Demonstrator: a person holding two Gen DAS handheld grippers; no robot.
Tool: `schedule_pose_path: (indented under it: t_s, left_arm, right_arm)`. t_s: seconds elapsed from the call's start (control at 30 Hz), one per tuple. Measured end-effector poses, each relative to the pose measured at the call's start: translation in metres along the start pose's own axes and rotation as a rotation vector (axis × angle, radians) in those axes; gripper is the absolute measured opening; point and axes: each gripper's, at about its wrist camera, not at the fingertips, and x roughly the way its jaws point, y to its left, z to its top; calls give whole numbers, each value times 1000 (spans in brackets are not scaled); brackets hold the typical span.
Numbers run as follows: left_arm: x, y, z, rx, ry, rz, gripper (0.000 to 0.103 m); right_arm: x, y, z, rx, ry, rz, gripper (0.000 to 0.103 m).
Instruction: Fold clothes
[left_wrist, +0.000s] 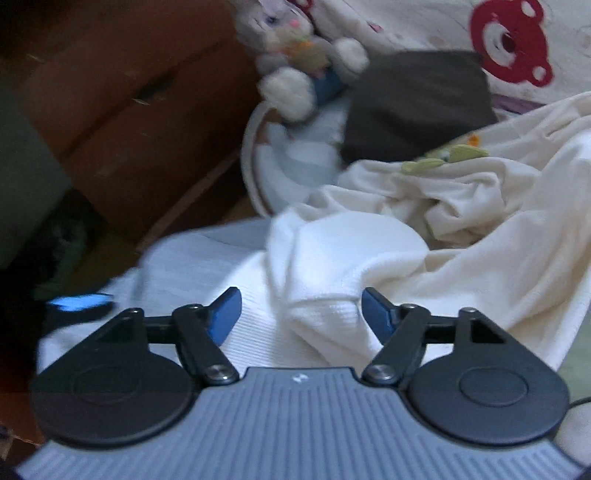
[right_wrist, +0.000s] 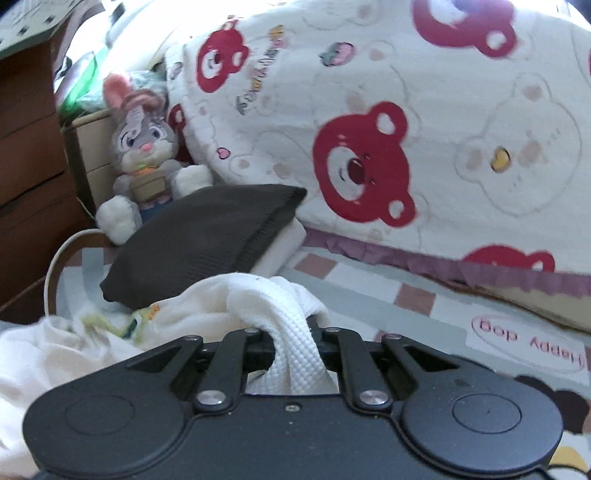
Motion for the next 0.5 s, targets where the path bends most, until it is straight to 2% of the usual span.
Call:
schedule_pose_path:
  t_s: [0.13,0.2,0.27,0.33,0.4,0.5]
  left_arm:
    - [23,4,20,-55,94,-104,81]
    - [34,0,30,-58,136,-62,82]
    - [43,-5,37,-39,168,26,82]
    - [51,-9,41,1,169,79,90]
    - [61,-14,40,28,155,50,103]
    - [77,-22,35,64,214,6,103]
  right_arm:
    - [-2,-16,-11,20,30,-10,12]
    - [0,-21,-18,27,54,-4,12]
    - [3,-24,-21,35,66,8,13]
    - [5,-27,-23,34,72,33,13]
    - [7,-29,-24,30,78,61,15]
    - [10,-34,-27,39,82,160,22]
